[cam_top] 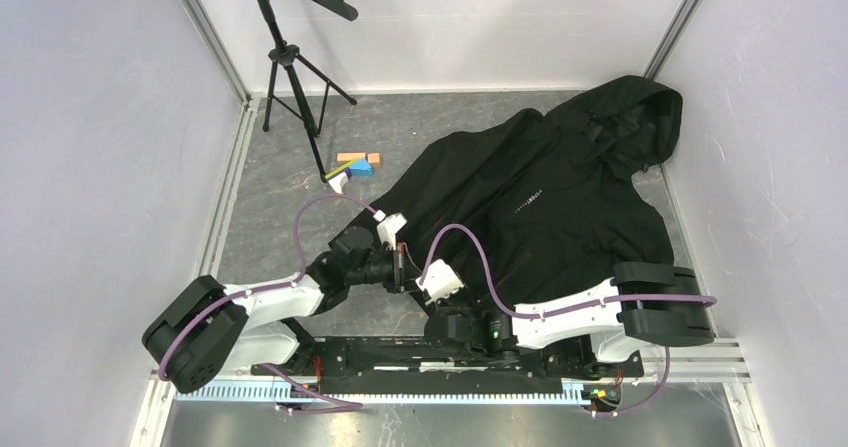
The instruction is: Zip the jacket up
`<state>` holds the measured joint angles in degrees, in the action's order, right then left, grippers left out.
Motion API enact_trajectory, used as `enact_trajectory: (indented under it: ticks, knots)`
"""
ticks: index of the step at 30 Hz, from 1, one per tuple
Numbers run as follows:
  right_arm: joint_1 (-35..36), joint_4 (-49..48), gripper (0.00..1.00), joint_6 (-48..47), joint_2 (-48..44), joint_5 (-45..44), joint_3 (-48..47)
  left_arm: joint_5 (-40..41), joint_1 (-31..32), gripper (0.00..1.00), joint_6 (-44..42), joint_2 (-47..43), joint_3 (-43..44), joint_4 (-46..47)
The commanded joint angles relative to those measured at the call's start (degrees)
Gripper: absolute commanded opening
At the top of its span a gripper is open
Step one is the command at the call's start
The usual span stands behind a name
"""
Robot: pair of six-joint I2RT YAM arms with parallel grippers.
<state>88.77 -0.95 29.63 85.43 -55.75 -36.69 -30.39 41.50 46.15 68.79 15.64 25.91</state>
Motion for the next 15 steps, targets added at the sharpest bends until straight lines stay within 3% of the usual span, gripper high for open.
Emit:
enact_trajectory:
  ticks: [1,8,10,15]
  knots:
    - [0.3,-2.1,0.35,1.4,0.1,-3.4,-0.4,-1.9,0.4,0.02,-0.8,-1.5,-0.6,2.3]
    - [0.3,0.7,0.11,-0.1,-1.1,-2.2,-1.6,-1.9,0.4,0.02,-1.0,-1.4,-0.5,1.7]
    - [0.4,0.8,0.00,-1.9,-2.2,-0.7,-1.5,-1.9,0.4,0.02,-1.0,-1.6,-0.7,1.6]
    - [-1.0,3.0,0.00,-8.2,-4.9,4.9,-1.5,-1.9,0.5,0.02,-1.8,-3.3,-0.9,0.4]
